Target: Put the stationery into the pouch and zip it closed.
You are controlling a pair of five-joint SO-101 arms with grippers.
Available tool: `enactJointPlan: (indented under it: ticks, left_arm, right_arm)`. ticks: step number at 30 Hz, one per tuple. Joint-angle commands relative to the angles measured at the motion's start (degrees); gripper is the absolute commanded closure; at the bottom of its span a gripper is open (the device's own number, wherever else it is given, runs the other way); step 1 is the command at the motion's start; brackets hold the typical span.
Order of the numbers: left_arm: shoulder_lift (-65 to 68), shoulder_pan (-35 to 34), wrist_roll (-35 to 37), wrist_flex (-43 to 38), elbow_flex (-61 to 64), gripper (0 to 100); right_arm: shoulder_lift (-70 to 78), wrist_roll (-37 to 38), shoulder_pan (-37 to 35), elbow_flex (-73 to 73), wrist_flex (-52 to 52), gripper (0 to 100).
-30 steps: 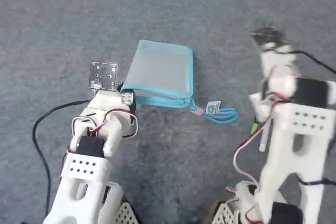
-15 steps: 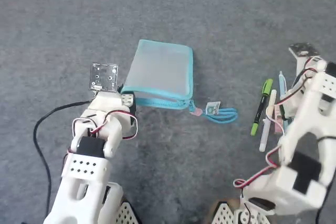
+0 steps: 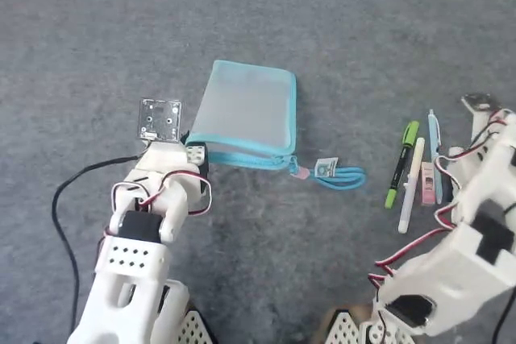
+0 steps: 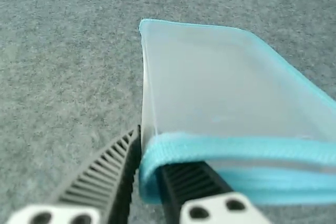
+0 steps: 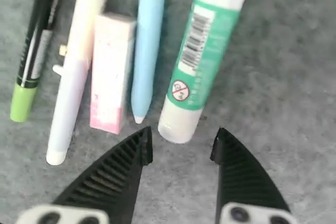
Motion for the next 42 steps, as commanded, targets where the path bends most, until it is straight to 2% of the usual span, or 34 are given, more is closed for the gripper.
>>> enactJointPlan:
  ticks: [1, 8, 15, 22, 27, 32, 37, 42]
  left_arm:
    - [0.1, -0.1, 0.2, -2.1, -0.9, 99]
    - [0.1, -0.1, 0.2, -2.1, -0.8, 99]
    - [0.1, -0.1, 0.2, -2.1, -0.8, 99]
    - [0.1, -0.1, 0.2, -2.0, -0.8, 99]
    - [0.1, -0.1, 0.2, -2.1, -0.8, 99]
    - [0.1, 0.0, 0.5, -2.1, -0.8, 99]
    - [0.1, 3.2, 0.5, -7.1, 1.7, 99]
    - [0.1, 8.0, 0.3, -10.0, 3.6, 99]
  right_arm:
    - [0.0, 1.2, 0.5, -3.3, -2.0, 81.2]
    - [2.4, 1.1, 0.5, -3.3, -5.3, 81.4]
    - [5.1, -4.7, 0.5, -3.3, -10.2, 81.9]
    - [4.4, -4.8, 0.7, -3.3, -10.1, 99.5]
    - [-0.9, -4.5, 0.4, -3.3, -5.1, 99.2]
    - [-13.1, -4.5, -0.2, -3.3, 1.5, 99.2]
    - [-28.1, -4.4, -5.8, -3.3, 10.2, 99.2]
    - [-41.5, -4.4, -19.4, -3.3, 20.1, 99.2]
